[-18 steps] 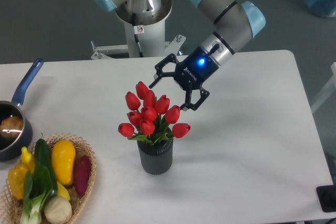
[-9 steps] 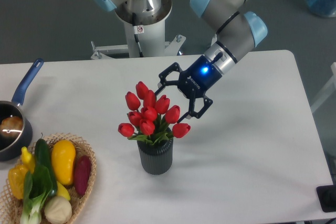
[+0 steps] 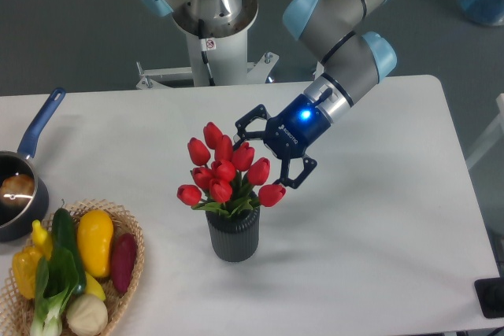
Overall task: Pick up the flowers from the vase
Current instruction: 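Position the open gripper around the tulip stems above the vase rim, then close the gripper on the tulip stems and begin lifting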
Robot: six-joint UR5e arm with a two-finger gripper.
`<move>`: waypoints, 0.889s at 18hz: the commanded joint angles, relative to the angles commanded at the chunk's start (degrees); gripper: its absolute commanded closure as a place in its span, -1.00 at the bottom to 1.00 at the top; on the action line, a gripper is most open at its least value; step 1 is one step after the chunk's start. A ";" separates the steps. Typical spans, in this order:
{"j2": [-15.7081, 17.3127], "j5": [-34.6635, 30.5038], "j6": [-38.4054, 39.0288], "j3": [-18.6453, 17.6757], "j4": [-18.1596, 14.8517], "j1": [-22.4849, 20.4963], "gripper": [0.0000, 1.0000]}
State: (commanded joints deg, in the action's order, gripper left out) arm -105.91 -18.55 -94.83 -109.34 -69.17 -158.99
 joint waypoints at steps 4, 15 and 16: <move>-0.96 0.88 0.00 0.00 2.02 0.79 -0.86; -1.49 1.23 0.09 0.00 3.52 1.32 0.10; -1.41 1.14 0.09 0.00 3.43 1.23 0.23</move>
State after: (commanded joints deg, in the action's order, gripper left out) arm -107.32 -17.40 -94.75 -109.34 -65.74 -157.76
